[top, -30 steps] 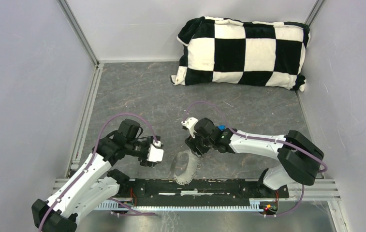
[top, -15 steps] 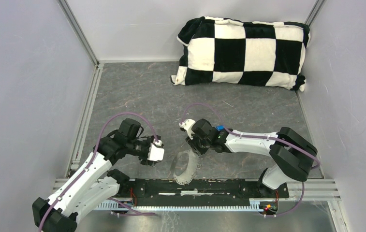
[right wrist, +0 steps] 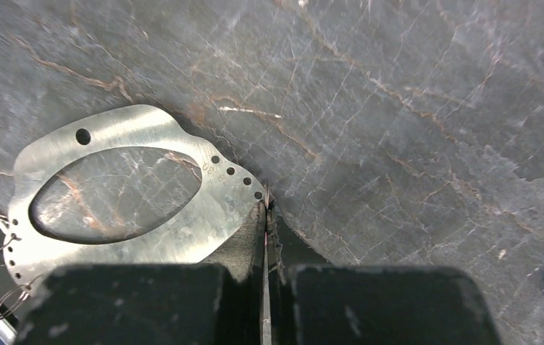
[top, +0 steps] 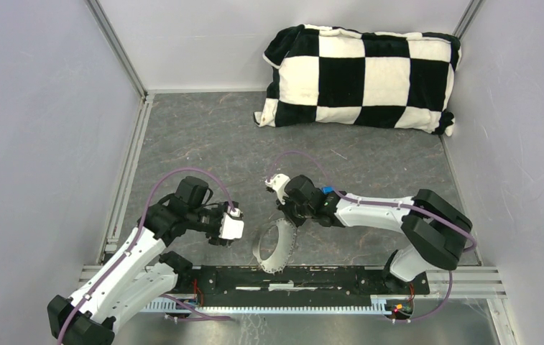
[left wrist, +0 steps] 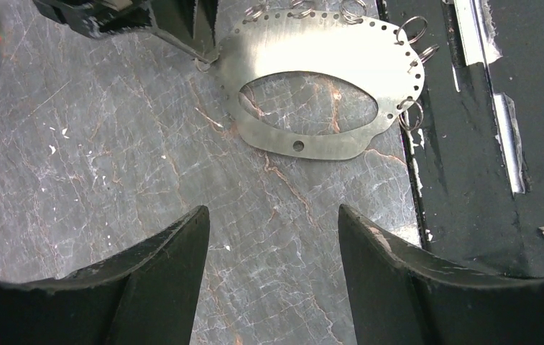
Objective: Put the keys on the keyring
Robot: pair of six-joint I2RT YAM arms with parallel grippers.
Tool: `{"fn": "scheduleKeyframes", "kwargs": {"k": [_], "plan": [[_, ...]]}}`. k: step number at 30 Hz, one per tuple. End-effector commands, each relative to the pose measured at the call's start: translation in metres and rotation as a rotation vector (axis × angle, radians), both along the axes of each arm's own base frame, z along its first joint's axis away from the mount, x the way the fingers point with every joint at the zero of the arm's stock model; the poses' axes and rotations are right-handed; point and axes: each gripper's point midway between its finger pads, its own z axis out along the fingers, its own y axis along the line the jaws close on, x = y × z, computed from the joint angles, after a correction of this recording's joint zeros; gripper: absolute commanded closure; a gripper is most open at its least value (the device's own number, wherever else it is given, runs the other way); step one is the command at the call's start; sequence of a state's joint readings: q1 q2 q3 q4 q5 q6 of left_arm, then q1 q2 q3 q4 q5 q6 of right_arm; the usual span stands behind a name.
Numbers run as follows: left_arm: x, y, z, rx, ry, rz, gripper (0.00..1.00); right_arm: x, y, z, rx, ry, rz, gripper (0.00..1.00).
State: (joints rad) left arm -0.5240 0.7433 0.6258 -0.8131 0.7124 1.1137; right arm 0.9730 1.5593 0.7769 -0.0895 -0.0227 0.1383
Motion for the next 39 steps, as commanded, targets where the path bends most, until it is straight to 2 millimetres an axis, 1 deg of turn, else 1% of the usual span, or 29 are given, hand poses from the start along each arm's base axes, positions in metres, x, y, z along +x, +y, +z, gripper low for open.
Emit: {"fn": "scheduleKeyframes", "kwargs": {"k": [1, 3, 6, 7, 10, 13, 15, 18, 21, 26, 29, 32, 35, 39], "plan": [[0.004, -0.008, 0.015, -0.048, 0.005, 0.008, 0.28, 0.011, 0.020, 0.051, 0.148, -0.116, 0.039, 1.00], [0.007, -0.012, 0.019, -0.071, 0.028, 0.037, 0.28, 0.008, 0.024, 0.070, 0.202, -0.138, 0.072, 1.00], [0.012, -0.018, 0.028, -0.099, 0.037, 0.051, 0.29, -0.003, 0.032, 0.101, 0.293, -0.157, 0.150, 1.00], [0.014, -0.021, 0.033, -0.112, 0.041, 0.059, 0.29, -0.006, 0.036, 0.116, 0.329, -0.169, 0.176, 1.00], [0.025, -0.030, 0.057, -0.165, 0.041, 0.081, 0.30, -0.013, 0.043, 0.148, 0.404, -0.199, 0.242, 1.00], [0.030, -0.040, 0.086, -0.217, 0.053, 0.081, 0.32, -0.026, 0.049, 0.171, 0.450, -0.190, 0.322, 1.00], [0.028, -0.044, 0.103, -0.241, 0.065, 0.063, 0.34, -0.034, 0.051, 0.185, 0.474, -0.183, 0.366, 1.00], [0.023, -0.047, 0.115, -0.252, 0.088, 0.034, 0.38, -0.040, 0.053, 0.204, 0.508, -0.196, 0.401, 1.00], [0.021, -0.047, 0.119, -0.245, 0.091, 0.022, 0.44, -0.046, 0.053, 0.225, 0.565, -0.228, 0.432, 1.00], [0.014, -0.042, 0.117, -0.212, 0.084, -0.011, 0.58, -0.050, 0.052, 0.250, 0.640, -0.286, 0.453, 1.00], [0.007, -0.040, 0.114, -0.204, 0.123, -0.017, 0.62, -0.053, 0.054, 0.263, 0.694, -0.300, 0.454, 1.00], [-0.002, -0.044, 0.115, -0.234, 0.187, -0.033, 0.63, -0.055, 0.056, 0.271, 0.726, -0.296, 0.458, 1.00], [-0.003, -0.051, 0.125, -0.286, 0.256, -0.005, 0.63, -0.057, 0.057, 0.274, 0.747, -0.293, 0.460, 1.00], [-0.007, -0.057, 0.136, -0.335, 0.331, 0.004, 0.57, -0.062, 0.057, 0.280, 0.787, -0.283, 0.468, 1.00]]}}
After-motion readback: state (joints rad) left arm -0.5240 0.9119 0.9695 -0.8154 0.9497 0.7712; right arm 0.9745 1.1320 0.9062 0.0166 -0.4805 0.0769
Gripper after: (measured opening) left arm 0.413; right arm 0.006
